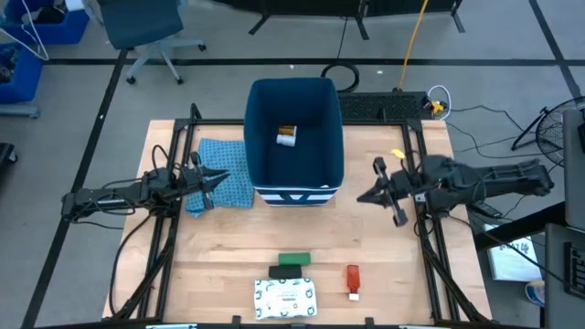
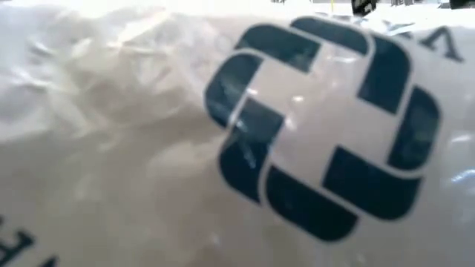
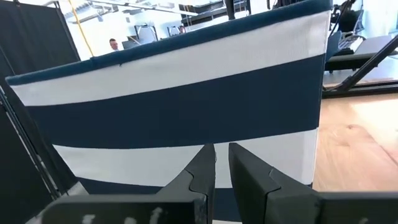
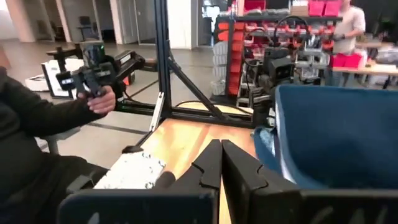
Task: Pick & place medical supplies in basket/bin
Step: Put the green bandage into the blue bin
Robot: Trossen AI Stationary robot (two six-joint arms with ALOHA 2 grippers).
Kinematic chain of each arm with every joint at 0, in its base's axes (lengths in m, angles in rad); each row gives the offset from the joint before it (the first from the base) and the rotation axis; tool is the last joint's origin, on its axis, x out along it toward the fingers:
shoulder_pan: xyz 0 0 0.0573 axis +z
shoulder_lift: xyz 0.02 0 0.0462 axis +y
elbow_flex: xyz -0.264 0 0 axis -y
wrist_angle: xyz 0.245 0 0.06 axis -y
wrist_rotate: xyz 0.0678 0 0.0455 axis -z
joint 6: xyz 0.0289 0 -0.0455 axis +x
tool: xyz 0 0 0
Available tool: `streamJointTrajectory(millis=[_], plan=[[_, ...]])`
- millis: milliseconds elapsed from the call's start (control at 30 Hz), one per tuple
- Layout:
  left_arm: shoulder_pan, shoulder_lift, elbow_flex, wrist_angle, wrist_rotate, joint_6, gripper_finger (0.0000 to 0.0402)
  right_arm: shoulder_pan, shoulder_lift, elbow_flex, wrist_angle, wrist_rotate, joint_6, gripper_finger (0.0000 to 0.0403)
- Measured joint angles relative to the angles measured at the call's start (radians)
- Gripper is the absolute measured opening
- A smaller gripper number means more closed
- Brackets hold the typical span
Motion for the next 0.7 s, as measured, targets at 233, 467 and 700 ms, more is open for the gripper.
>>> streamJointTrajectory(millis=[233,467,700], plan=[[0.0,0.0,0.0,0.003,0.005,-0.021,0.0051,-0.008,-0.104,-0.26,0.259,0.042,-0.021,0.0],[-0.009,0.0,0.0,0.111,0.113,-0.127,0.0051,-0.008,-0.136,-0.415,0.426,0.085,-0.044,0.0],[-0.135,0.035,0.093,0.256,0.122,-0.098,0.0051,-0.042,-0.16,-0.425,0.42,0.157,-0.106,0.0]])
